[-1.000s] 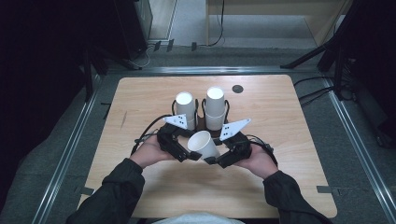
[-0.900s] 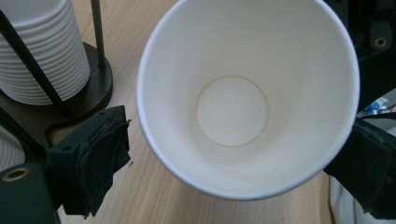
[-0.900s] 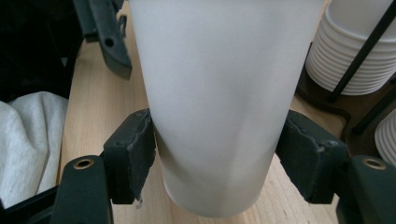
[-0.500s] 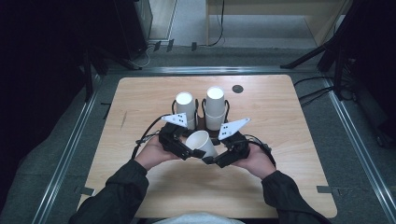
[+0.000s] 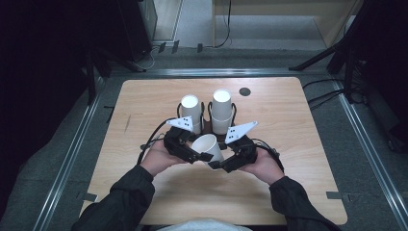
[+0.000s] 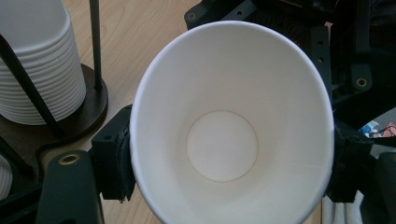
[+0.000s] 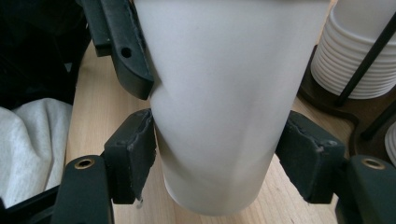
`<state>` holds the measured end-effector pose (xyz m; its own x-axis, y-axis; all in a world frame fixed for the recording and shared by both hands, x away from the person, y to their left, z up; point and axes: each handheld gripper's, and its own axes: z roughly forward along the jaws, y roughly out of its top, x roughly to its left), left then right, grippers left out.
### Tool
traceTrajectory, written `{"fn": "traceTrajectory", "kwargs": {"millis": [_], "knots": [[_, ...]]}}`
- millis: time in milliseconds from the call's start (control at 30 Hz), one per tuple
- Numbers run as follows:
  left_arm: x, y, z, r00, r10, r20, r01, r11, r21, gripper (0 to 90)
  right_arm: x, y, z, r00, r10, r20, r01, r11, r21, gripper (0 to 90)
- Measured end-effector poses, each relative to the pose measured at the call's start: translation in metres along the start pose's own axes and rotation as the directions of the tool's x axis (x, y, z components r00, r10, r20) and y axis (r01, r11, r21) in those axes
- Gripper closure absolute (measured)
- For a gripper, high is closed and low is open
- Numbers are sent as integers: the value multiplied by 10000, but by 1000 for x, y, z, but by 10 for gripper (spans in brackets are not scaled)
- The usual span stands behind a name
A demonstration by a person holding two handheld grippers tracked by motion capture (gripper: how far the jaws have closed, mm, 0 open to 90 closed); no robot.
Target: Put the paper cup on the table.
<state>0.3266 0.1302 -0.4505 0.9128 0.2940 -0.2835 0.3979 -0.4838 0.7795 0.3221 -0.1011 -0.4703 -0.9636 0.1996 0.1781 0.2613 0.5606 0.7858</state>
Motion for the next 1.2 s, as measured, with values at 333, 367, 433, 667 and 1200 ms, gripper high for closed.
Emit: {"fn": "traceTrajectory", "kwargs": {"millis": [333,367,433,667,1200], "knots": [[3,0,-4,9998,-87,-194,89,9999,110,235,0,0,1,10000,65,48,-66,9999,130,252],[3,0,-4,9998,-92,-196,95,9998,147,235,1,0,1,10000,21,92,-23,9998,187,249],[3,0,-5,9997,-42,-258,48,9998,204,235,1,-2,2,10000,16,99,-19,9994,354,246],[7,0,-12,9994,-112,-337,120,9996,262,238,0,-4,1,9996,-38,280,27,9993,377,242],[20,-4,-35,9935,-106,-1136,195,9968,774,238,-3,-11,-3,9937,189,1109,-236,9989,410,228]]}}
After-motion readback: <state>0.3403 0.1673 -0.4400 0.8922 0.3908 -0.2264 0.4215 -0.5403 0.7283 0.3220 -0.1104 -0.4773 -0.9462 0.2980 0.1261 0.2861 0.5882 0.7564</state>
